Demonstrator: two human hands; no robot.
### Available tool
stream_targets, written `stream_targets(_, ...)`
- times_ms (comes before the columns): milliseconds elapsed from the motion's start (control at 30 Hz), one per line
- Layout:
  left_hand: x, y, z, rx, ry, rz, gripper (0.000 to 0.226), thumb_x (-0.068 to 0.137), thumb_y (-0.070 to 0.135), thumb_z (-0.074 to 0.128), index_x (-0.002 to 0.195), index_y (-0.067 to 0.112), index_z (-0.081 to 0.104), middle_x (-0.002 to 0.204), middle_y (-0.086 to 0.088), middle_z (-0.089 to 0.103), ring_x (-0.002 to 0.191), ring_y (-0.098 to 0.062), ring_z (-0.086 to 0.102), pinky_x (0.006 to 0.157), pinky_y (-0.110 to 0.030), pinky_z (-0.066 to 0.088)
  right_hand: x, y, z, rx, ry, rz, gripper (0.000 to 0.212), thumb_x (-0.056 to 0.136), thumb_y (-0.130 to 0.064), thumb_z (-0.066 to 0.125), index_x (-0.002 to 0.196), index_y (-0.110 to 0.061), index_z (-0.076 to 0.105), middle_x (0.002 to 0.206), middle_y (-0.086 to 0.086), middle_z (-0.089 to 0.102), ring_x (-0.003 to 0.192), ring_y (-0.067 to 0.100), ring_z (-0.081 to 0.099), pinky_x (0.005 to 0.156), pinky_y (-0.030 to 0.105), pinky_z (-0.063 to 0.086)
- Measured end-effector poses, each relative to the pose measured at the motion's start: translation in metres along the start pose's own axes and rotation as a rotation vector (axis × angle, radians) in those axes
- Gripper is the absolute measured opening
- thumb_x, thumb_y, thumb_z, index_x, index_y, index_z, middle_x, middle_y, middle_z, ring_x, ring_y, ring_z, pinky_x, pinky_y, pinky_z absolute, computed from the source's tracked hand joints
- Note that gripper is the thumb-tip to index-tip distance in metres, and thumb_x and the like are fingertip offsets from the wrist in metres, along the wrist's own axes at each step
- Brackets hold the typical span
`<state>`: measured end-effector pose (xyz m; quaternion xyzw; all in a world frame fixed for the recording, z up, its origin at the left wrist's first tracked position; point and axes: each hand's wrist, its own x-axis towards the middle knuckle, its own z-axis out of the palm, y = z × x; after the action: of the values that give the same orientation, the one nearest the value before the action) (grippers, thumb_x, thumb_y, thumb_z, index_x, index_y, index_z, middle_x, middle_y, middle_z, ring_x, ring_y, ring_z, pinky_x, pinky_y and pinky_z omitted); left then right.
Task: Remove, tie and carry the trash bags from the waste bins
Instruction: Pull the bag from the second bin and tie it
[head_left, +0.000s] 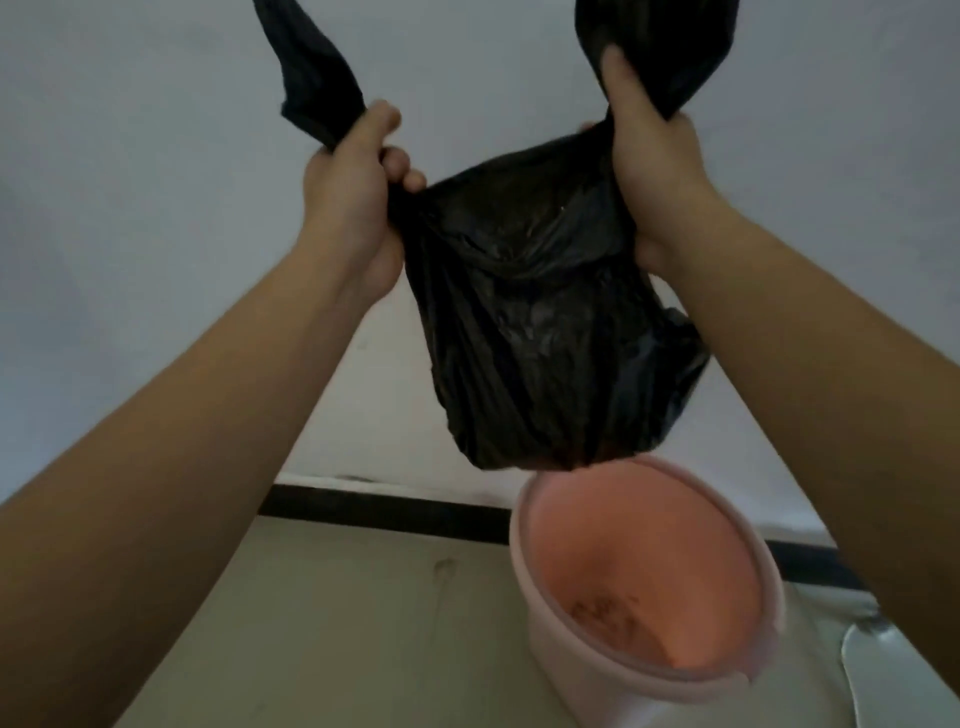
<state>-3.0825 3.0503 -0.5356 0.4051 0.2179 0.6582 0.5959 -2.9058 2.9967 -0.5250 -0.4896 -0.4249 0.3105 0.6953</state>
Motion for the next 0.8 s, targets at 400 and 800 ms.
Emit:
stream_targets(400, -0.040, 0.009, -0.130, 0.251, 0.113, 0.003, 0.013, 0.092, 0.014, 0.065, 0.082, 0.012, 0.056, 0.055, -0.001, 0.050, 0.048, -0.017, 0.049, 0.054, -0.030, 0.046, -0.078, 0.110, 0.096, -0.183, -0.105, 0.051, 0.017, 0.092, -0.035, 0.066, 0.102, -0.021, 0.066, 0.092, -0.007, 0.067, 0.084, 0.006, 0.063, 0.074, 0.023, 0.049)
stream_targets(800, -0.140, -0.136, -0.298, 0.266, 0.279, -0.575, 0.046, 0.067, 0.048, 0.082, 0.089, 0.014, 0.061, 0.055, 0.004, 0.037, 0.047, -0.010, 0.035, 0.064, -0.028, 0.042, -0.211, 0.330, 0.068, -0.475, -0.472, 0.478, 0.041, 0.100, -0.045, 0.050, 0.074, -0.013, 0.049, 0.063, 0.005, 0.045, 0.063, 0.019, 0.048, 0.058, 0.028, 0.034)
